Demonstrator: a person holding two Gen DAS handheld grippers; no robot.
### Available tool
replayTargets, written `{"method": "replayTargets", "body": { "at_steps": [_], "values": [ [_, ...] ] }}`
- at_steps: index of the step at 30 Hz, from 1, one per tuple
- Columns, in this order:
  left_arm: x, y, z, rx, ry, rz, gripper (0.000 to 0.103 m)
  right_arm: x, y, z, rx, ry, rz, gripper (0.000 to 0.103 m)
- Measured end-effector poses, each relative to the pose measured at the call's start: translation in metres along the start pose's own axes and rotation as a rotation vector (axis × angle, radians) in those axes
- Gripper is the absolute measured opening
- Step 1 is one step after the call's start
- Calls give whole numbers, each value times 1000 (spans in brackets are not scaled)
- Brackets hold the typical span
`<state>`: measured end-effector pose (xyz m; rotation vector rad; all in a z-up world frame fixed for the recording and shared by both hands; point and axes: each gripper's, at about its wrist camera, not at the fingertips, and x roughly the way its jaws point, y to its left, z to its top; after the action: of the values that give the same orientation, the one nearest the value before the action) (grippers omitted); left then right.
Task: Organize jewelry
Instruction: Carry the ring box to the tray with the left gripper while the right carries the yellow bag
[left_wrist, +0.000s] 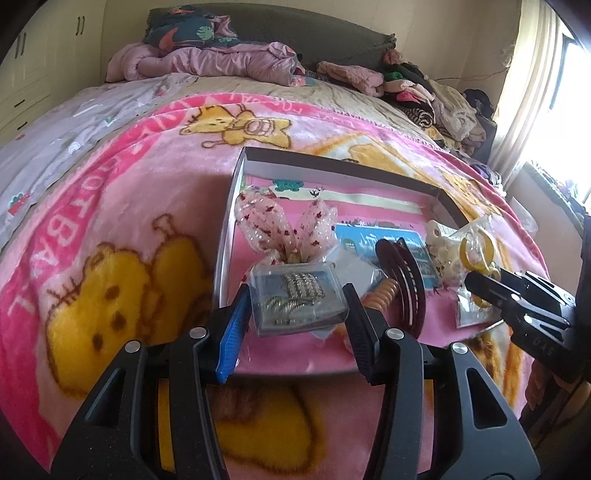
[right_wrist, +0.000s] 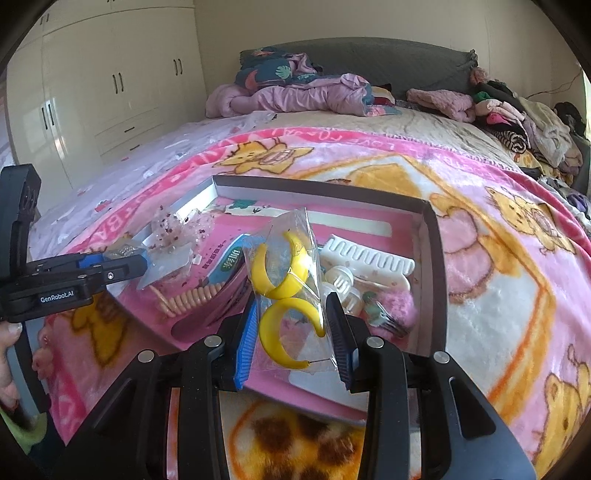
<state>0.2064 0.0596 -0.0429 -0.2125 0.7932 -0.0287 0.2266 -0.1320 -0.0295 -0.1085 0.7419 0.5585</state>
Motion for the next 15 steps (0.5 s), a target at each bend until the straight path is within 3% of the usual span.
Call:
{"method": "replayTargets", "body": {
  "at_steps": [15],
  "values": [
    [15,-1,10,24,-4,-7,41,22,18,0,-1,59,31,41]
  ]
}}
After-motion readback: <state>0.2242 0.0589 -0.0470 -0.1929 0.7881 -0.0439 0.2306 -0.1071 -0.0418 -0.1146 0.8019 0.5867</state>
